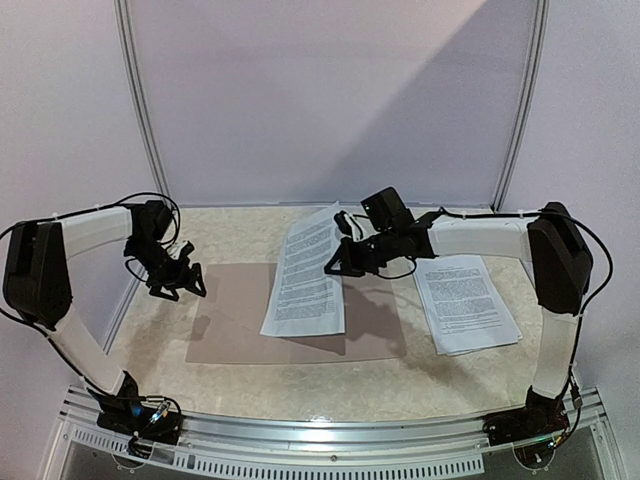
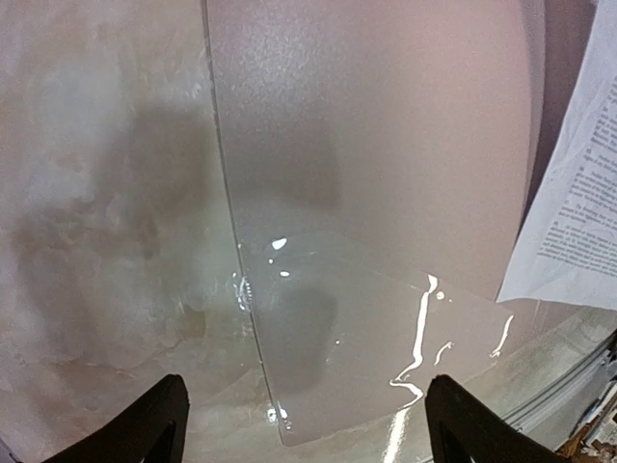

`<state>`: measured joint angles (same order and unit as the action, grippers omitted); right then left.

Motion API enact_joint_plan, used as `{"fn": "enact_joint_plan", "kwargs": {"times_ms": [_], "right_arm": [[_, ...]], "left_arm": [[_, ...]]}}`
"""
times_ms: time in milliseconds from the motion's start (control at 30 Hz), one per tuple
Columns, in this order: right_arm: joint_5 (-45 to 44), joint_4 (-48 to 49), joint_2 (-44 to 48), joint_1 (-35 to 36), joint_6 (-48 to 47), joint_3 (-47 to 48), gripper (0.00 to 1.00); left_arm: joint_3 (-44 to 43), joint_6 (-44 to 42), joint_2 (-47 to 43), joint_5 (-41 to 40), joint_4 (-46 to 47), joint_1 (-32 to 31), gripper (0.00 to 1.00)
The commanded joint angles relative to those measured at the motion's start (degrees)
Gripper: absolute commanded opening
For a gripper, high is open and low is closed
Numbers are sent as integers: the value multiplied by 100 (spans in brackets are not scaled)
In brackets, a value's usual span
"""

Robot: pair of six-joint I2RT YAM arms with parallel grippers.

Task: Put the files into the folder
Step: Insert the folder to form pockets on the folder.

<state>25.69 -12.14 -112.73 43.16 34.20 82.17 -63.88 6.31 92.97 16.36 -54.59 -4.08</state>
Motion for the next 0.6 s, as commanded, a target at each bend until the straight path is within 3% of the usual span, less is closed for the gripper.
{"fn": "enact_joint_plan", "kwargs": {"times_ms": [0,567], "right_arm": [[277,135,-124,154,-186,-23,0],[593,1076,-388,254,366,-295,0]], "left_arm": [[206,172,222,126,294,21,86],[398,301,449,167,493,34,87]]}}
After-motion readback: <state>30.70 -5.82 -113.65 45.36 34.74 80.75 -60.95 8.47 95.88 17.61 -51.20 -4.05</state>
